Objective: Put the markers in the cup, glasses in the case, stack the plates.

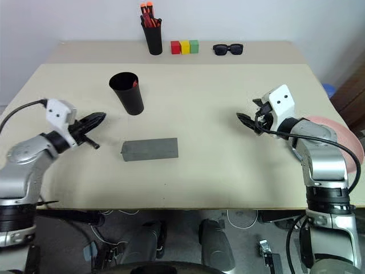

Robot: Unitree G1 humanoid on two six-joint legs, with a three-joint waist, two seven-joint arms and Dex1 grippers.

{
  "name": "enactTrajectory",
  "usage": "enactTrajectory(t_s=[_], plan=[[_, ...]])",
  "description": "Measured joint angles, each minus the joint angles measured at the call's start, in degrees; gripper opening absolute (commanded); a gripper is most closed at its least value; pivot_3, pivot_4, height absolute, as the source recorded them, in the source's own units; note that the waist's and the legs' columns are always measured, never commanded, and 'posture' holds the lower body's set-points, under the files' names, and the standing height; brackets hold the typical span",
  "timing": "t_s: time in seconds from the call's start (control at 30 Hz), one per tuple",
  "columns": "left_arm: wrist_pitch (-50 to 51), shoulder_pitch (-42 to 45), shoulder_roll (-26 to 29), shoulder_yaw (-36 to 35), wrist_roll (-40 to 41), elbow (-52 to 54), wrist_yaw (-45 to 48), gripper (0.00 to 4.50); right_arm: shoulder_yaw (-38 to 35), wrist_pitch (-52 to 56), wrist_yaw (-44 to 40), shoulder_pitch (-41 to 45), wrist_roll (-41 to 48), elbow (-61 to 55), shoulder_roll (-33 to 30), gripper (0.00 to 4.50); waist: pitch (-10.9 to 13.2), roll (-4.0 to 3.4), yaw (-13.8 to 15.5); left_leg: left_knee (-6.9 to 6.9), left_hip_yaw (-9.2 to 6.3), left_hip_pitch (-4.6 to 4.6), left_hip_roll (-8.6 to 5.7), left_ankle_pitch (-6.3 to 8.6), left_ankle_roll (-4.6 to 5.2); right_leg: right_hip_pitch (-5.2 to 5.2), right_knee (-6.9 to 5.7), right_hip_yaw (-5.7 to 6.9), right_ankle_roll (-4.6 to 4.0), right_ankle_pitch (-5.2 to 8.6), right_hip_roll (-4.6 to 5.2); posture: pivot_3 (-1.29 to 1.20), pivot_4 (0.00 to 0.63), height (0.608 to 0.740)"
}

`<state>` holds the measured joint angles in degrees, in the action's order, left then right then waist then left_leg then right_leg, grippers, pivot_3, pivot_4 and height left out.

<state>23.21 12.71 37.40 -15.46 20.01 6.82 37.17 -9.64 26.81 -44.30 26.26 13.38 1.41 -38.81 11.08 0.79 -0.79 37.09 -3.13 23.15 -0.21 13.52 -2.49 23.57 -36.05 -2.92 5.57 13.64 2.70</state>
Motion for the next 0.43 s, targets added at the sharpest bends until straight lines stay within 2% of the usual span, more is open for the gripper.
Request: enactTrajectory(t_s=[0.13, 0.43], plan=[[0.15, -3.43, 0.08, -1.23, -0.09, 0.74, -0.92, 0.0, 1.05, -1.5, -1.74, 0.72, 0.27, 4.74, 0.0, 3.44, 0.0, 0.0, 0.06, -0.03, -0.05, 0.02, 0.02, 0.0, 0.0, 0.03, -0.03, 0.04, -0.01, 0.0, -0.03, 0.0, 0.15, 0.74], [1.24, -5.78, -2.23, -1.98, 1.79, 5.18, -3.83, 0.0, 4.8, -3.24, -2.51, 0.65, -0.36, 5.76, 0.54, 3.44, 0.0, 0.0, -0.32, -0.05, -0.02, 0.0, 0.03, 0.0, -0.01, 0.06, -0.05, 0.03, -0.01, -0.01, -0.06, 0.0, 0.15, 0.74]])
